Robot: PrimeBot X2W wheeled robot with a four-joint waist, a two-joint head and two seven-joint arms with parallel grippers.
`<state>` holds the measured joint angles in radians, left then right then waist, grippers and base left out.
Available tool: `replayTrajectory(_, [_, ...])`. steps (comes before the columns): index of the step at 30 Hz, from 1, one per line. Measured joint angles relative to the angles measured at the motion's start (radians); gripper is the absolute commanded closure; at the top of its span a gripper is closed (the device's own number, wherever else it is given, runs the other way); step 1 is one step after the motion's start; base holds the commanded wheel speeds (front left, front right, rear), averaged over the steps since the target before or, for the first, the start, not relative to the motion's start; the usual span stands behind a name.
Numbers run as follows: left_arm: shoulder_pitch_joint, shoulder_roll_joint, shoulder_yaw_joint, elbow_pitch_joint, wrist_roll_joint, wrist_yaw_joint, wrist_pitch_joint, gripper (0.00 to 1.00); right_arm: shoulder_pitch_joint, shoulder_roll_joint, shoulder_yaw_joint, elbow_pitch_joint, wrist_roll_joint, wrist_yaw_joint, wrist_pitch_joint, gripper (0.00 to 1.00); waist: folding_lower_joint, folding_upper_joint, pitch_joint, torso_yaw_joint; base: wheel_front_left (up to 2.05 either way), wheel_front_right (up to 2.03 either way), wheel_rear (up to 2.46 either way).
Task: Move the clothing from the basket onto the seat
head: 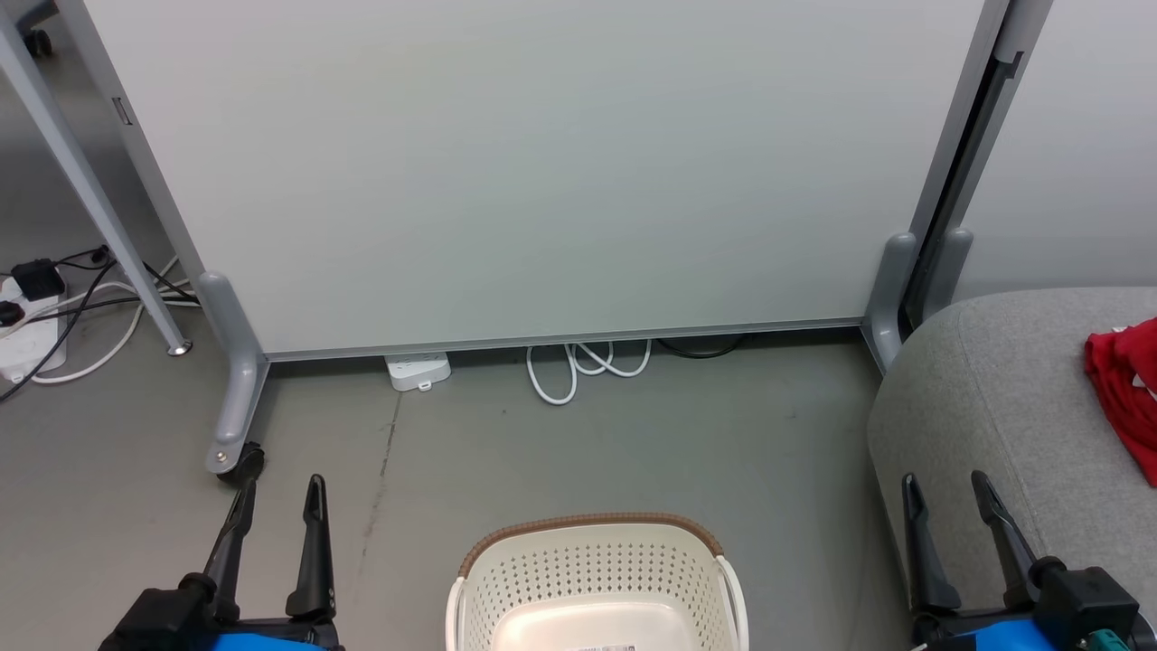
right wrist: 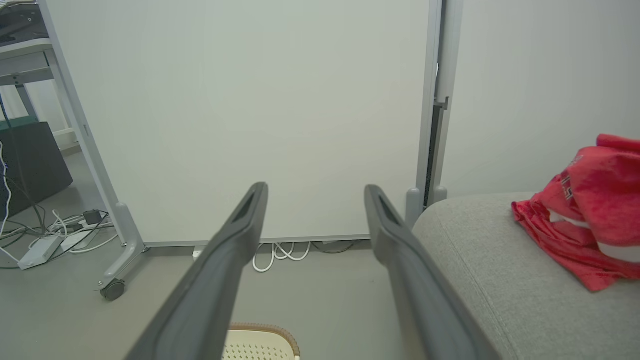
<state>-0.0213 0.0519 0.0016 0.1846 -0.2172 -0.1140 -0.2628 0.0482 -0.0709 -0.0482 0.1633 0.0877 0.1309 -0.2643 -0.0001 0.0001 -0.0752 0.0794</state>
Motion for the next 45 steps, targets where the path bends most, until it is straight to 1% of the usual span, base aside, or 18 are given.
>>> replayTrajectory(14, [0.003, -0.002, 0.003, 0.027, 0.016, -0.005, 0.0, 0.0, 0.003, 0.007, -0.008, 0.01, 0.0, 0.0, 0.0, 0.0, 0.0002, 0.0, -0.008, -0.003, 0.0, 0.0, 0.0])
replayTrajectory(15, [0.003, -0.002, 0.003, 0.028, 0.016, -0.005, 0.0, 1.0, 0.003, 0.007, -0.008, 0.01, 0.0, 0.0, 0.0, 1.0, 0.0002, 0.0, -0.009, -0.003, 0.0, 0.0, 0.0])
replayTrajectory(20, [0.026, -0.009, -0.004, 0.074, 0.016, -0.003, 0.006, 1.0, 0.017, 0.009, -0.007, 0.055, 0.001, 0.0, 0.0, 1.0, 0.0002, 0.0, -0.009, -0.003, 0.0, 0.0, 0.0])
replayTrajectory(22, [0.035, -0.012, -0.003, 0.086, -0.001, -0.003, 0.016, 1.0, 0.019, 0.01, -0.009, 0.068, 0.016, 0.0, 0.01, 1.0, 0.0001, 0.0, -0.008, -0.004, 0.0, 0.0, 0.0])
replayTrajectory(34, [0.028, -0.012, 0.016, 0.088, -0.224, -0.003, 0.072, 1.0, 0.012, 0.012, -0.019, 0.074, 0.258, 0.0, 0.069, 1.0, 0.0002, 0.0, 0.001, -0.011, 0.0, 0.0, 0.0])
replayTrajectory(45, [0.018, -0.012, 0.027, 0.082, -0.404, -0.003, 0.119, 1.0, -0.01, 0.013, -0.024, 0.074, 0.451, 0.0, 0.115, 1.0, 0.0002, 0.0, 0.008, -0.018, 0.0, 0.0, 0.0])
